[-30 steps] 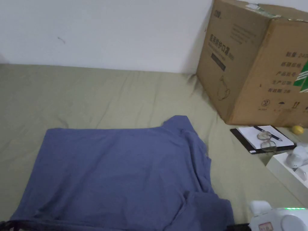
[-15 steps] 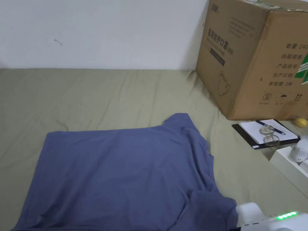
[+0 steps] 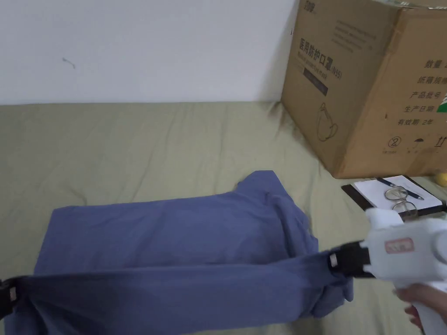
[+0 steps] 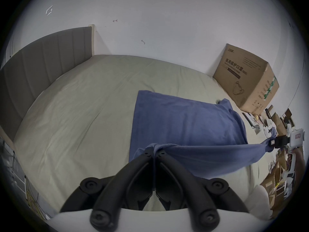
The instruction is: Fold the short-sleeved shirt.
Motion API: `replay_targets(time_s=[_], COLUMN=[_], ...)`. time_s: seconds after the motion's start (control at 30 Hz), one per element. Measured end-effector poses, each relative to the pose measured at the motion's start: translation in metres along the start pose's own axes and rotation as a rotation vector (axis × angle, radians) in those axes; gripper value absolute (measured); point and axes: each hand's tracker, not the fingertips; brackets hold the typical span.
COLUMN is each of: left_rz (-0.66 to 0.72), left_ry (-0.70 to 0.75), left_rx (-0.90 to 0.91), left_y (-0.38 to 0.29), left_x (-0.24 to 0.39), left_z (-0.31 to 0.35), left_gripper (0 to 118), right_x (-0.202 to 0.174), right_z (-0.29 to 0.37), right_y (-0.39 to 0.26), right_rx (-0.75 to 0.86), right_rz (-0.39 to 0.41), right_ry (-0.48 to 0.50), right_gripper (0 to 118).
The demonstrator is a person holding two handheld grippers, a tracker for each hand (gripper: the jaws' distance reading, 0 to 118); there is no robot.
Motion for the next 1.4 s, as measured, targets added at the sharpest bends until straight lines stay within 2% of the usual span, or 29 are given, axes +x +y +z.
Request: replay_targets(time_s=[0.13, 0.2, 0.23, 0.27, 0.3, 0.33, 0.37, 0.4, 0.43, 0.6, 0.7, 0.77, 0.8, 0.83, 0.87, 0.9, 0.93, 0.97, 1.1, 1.17, 1.27, 1.37, 1.4], left_rz=[0.040, 0.043, 0.037, 0.038, 0.037, 0.035, 0.033, 0.036, 0.046, 0.097, 0.087, 0.071, 0.050, 0.028, 0.006, -0.026, -0.038, -0.021, 0.005, 0.025, 0.109, 0.171, 0.186], left_ry=[0.015, 0.029, 0.048, 0.052, 0.049, 0.057, 0.067, 0.075, 0.071, -0.005, -0.066, -0.110, -0.117, -0.118, -0.099, -0.063, -0.045, -0.080, -0.097, -0.095, -0.111, -0.120, -0.119], left_rx=[-0.086, -0.123, -0.141, -0.149, -0.148, -0.143, -0.130, -0.111, -0.075, 0.037, 0.086, 0.161, 0.187, 0.208, 0.223, 0.243, 0.277, 0.299, 0.335, 0.341, 0.318, 0.322, 0.316], left_y=[0.022, 0.024, 0.023, 0.022, 0.021, 0.020, 0.019, 0.019, 0.020, 0.020, 0.007, -0.012, -0.019, -0.026, -0.033, -0.040, -0.048, -0.053, -0.058, -0.053, -0.045, -0.042, -0.042], left_x=[-0.005, -0.007, -0.005, -0.004, -0.003, -0.003, -0.004, -0.005, -0.005, -0.009, -0.005, -0.001, 0.002, 0.007, 0.012, 0.015, 0.017, 0.017, 0.016, 0.013, 0.006, 0.000, -0.001], left_z=[-0.072, -0.101, -0.113, -0.122, -0.128, -0.130, -0.130, -0.128, -0.123, -0.068, -0.020, 0.018, 0.035, 0.052, 0.065, 0.078, 0.092, 0.103, 0.123, 0.121, 0.116, 0.107, 0.104], left_gripper=[0, 1, 4, 18, 54, 85, 108, 118, 118, 118, 117, 107, 85, 54, 17, 0, 0, 0, 0, 0, 0, 0, 0], right_x=[-0.003, -0.002, -0.002, -0.002, -0.001, 0.001, 0.001, 0.002, 0.003, -0.002, -0.011, -0.017, -0.020, -0.023, -0.026, -0.029, -0.033, -0.035, -0.033, -0.025, -0.002, 0.019, 0.027], right_z=[-0.071, -0.103, -0.117, -0.127, -0.135, -0.141, -0.143, -0.142, -0.139, -0.085, -0.030, 0.009, 0.025, 0.040, 0.050, 0.060, 0.071, 0.080, 0.098, 0.090, 0.065, 0.020, -0.001], right_y=[0.055, 0.066, 0.068, 0.068, 0.069, 0.068, 0.068, 0.066, 0.063, 0.039, 0.008, -0.025, -0.040, -0.058, -0.072, -0.083, -0.093, -0.103, -0.111, -0.099, -0.065, -0.032, -0.025], right_rx=[-0.071, -0.085, -0.084, -0.075, -0.071, -0.068, -0.055, -0.040, -0.004, 0.169, 0.305, 0.450, 0.506, 0.563, 0.581, 0.580, 0.573, 0.610, 0.648, 0.590, 0.431, 0.166, 0.096], right_rz=[0.048, 0.033, 0.023, 0.008, -0.010, -0.042, -0.053, -0.059, -0.073, -0.103, -0.123, -0.138, -0.141, -0.141, -0.136, -0.131, -0.127, -0.112, -0.036, -0.018, -0.089, -0.129, -0.125], right_ry=[-0.085, -0.102, -0.110, -0.124, -0.133, -0.148, -0.157, -0.154, -0.143, -0.104, -0.028, 0.072, 0.109, 0.132, 0.142, 0.138, 0.123, 0.061, 0.046, 0.028, 0.047, 0.072, 0.062], right_gripper=[10, 10, 10, 12, 34, 61, 91, 115, 118, 114, 114, 107, 93, 77, 59, 35, 9, 0, 0, 0, 0, 0, 20])
